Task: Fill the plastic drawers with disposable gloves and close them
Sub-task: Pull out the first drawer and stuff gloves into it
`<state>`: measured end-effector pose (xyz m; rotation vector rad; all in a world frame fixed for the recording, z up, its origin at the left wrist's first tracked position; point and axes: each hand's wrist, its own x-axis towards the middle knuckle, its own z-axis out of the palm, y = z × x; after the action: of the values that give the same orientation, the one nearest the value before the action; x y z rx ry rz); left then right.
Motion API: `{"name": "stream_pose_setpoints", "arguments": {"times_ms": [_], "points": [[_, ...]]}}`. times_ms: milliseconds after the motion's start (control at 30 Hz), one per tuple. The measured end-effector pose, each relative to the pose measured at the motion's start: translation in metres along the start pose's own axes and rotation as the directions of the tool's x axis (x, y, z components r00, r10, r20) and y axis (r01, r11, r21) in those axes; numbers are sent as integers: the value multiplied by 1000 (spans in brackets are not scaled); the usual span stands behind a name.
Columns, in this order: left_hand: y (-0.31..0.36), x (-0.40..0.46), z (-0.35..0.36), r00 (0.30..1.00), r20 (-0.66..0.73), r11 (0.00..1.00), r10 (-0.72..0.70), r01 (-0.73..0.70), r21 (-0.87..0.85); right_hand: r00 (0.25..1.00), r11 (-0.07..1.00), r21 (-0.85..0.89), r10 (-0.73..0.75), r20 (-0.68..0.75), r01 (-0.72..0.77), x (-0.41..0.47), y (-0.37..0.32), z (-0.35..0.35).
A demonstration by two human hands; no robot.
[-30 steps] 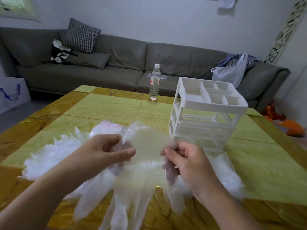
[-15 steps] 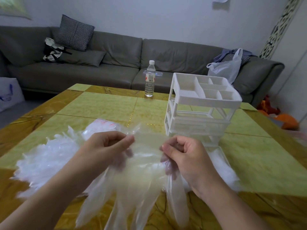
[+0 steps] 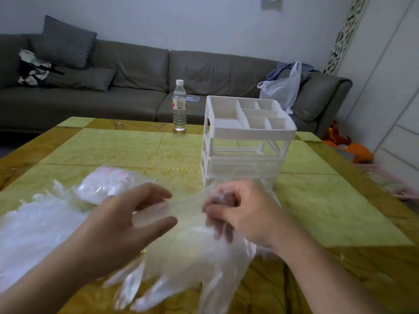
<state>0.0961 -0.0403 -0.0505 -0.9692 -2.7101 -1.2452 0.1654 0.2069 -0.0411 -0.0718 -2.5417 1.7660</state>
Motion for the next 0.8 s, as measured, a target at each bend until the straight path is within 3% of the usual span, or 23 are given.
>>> {"name": "stream_pose_setpoints", "arguments": {"times_ms": [67, 167, 267, 400, 533, 633, 700, 800], "points": [[6, 0, 0, 966, -233, 991, 114, -93, 98, 968, 985, 173, 32, -247, 12, 1, 6, -24], [22, -1, 5, 899, -342, 960, 275, -238, 146, 835, 951, 306, 199, -513, -38, 7, 34, -61], [46, 2, 25, 863, -305, 915, 402, -367, 166, 762, 961, 207, 272, -588, -183, 11, 67, -80], [80, 24, 69, 879, -65, 877, 472, -460, 140, 796, 950, -114, 173, -580, -290, 7, 74, -79], [91, 63, 120, 934, 179, 902, 309, -347, 255, 855, 903, -309, 109, -507, -298, 4, 68, -73], [83, 81, 143, 935, 343, 839, 85, -253, 481, 863, 860, -403, 80, -498, -313, 6, 72, -74], [77, 85, 148, 922, 383, 782, -62, -194, 593, 866, 806, -494, 44, -499, -326, 8, 72, -76], [67, 86, 155, 907, 390, 771, -158, -134, 623, 874, 657, -661, -8, -486, -362, 11, 71, -80]]}}
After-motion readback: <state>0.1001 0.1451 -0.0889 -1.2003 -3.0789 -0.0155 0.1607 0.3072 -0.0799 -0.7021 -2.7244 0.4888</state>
